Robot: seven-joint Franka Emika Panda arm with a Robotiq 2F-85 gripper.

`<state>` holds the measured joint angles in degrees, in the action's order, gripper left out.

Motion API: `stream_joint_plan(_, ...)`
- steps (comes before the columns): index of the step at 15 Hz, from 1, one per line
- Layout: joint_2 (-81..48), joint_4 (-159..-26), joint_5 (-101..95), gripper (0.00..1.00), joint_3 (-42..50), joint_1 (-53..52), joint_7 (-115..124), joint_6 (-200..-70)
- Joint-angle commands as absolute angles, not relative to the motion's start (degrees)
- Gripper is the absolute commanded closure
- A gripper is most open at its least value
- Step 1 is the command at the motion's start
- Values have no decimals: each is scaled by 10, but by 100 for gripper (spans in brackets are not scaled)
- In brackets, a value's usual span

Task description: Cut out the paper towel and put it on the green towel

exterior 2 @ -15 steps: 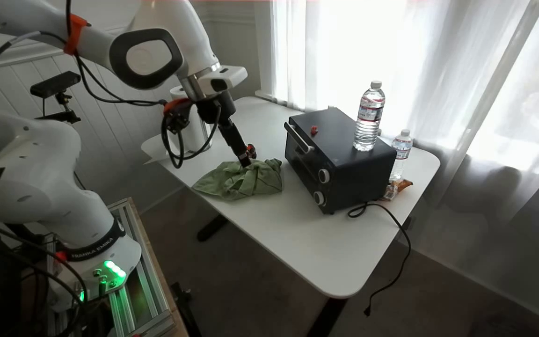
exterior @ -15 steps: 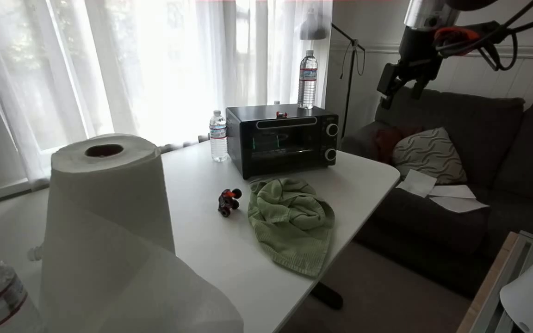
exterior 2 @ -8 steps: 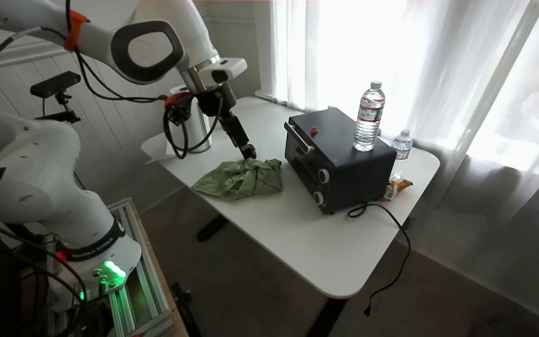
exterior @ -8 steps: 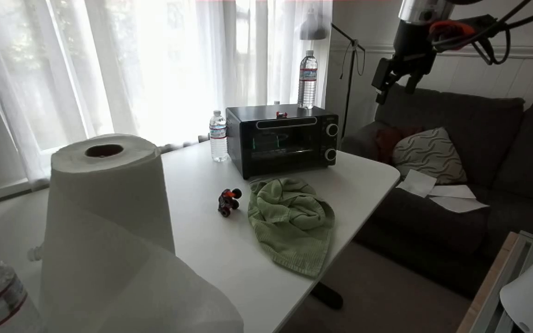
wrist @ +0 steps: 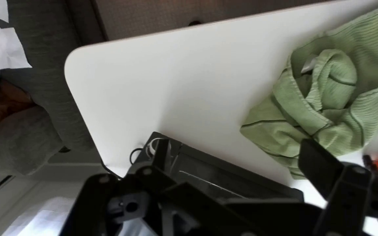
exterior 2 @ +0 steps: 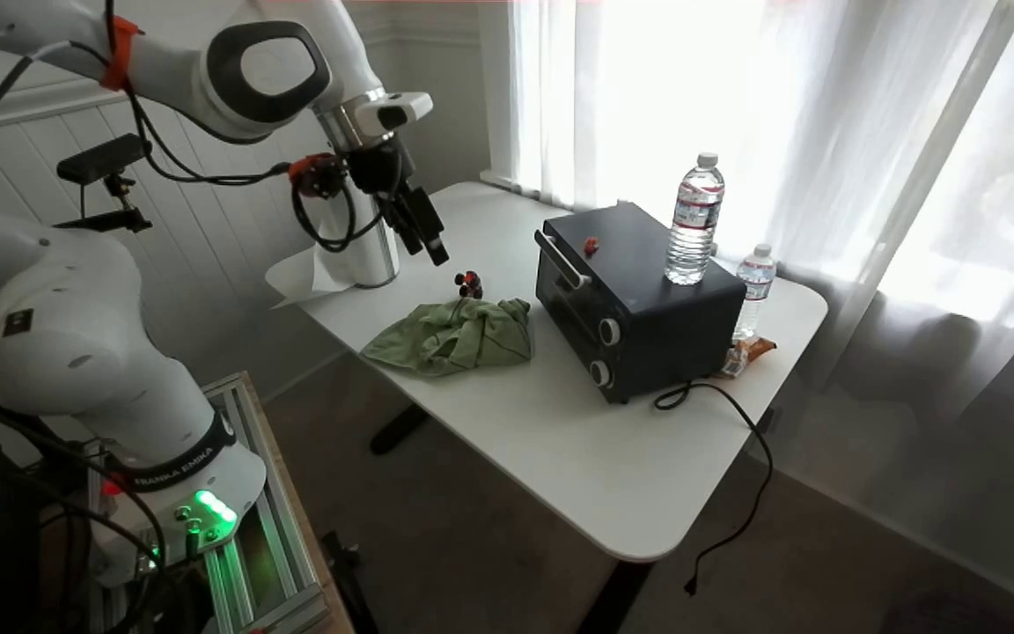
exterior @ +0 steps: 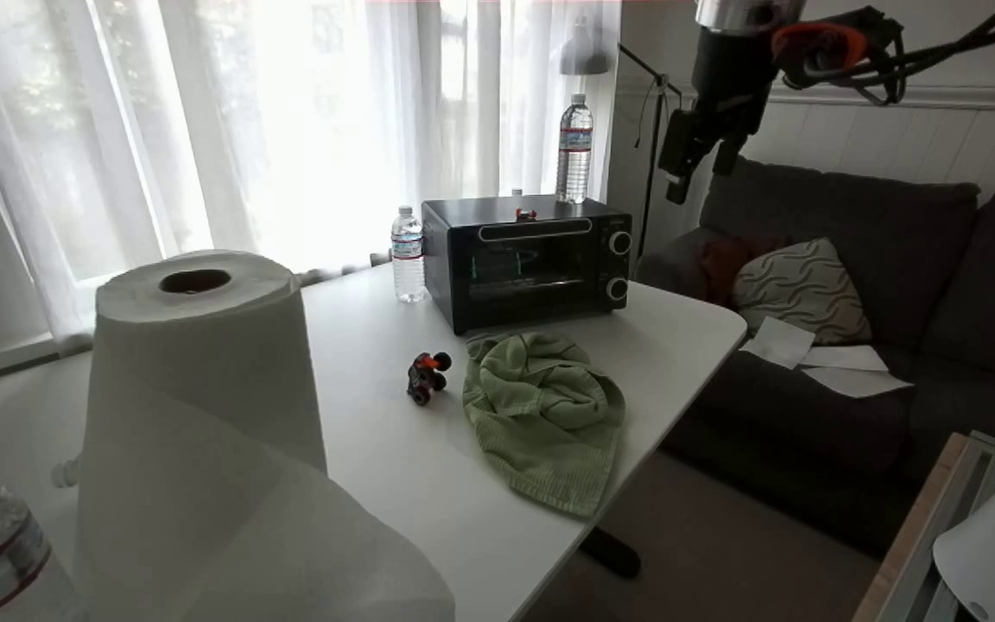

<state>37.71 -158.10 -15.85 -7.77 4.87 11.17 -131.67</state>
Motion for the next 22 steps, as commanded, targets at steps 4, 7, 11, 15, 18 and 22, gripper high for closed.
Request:
stream_joint_plan(4,389,-1580,-116,0,-110,-69,78,-1296)
stream_joint_plan(7,381,-1580,-72,0,-119,-138,53,-1293)
stream_joint_plan(11,365,-1580,8,0,-110,-218,-4,-1286)
stream_joint_plan(15,342,-1580,62,0,-108,-255,-49,-1330)
stream_joint_plan(18,348,-1580,50,0,-123,-241,-32,-1319)
stream_joint_plan(22,344,-1580,50,0,-120,-242,-36,-1322)
